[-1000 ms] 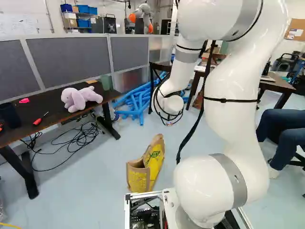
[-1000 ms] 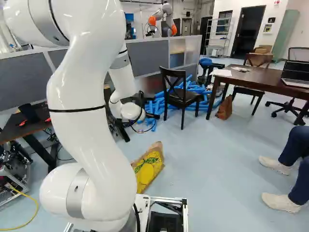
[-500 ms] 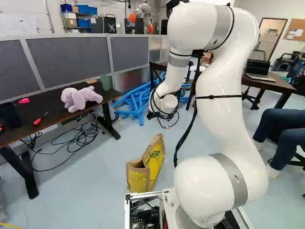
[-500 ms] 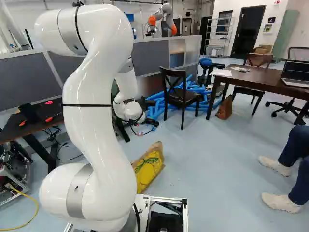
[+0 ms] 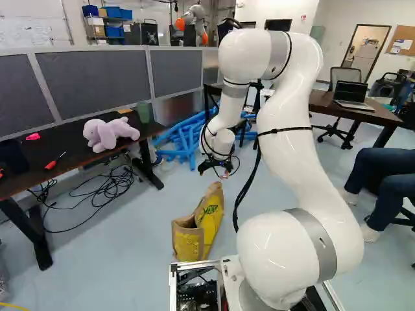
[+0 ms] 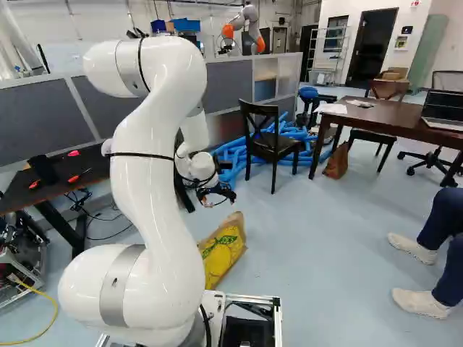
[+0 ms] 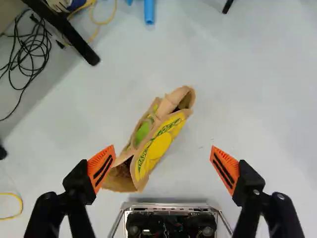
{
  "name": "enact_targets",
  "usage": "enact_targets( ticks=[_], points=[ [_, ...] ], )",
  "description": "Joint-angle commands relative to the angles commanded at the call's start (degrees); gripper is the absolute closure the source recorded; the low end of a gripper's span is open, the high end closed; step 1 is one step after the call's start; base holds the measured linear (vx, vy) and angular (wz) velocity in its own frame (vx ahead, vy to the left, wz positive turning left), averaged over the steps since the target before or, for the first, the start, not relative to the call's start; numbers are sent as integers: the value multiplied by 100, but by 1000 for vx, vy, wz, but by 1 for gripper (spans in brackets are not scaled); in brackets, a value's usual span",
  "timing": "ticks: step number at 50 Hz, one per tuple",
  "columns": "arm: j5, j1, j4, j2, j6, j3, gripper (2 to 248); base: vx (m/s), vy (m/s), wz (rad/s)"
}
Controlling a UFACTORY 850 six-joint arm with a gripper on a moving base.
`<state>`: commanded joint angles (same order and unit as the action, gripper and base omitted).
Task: Pick up the bag on the ground and place it on the table
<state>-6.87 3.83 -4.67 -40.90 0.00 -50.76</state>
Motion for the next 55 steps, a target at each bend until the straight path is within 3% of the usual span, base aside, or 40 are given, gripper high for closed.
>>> enact_targets(
  ticks=[22, 40, 55],
  points=[
    [420, 54, -360, -704, 0, -711, 3, 0, 0, 0],
    [735, 210, -767, -1267, 0, -1323, 3, 0, 0, 0],
    [1027, 231, -937, -1610, 0, -1588, 3, 0, 0, 0]
  ],
)
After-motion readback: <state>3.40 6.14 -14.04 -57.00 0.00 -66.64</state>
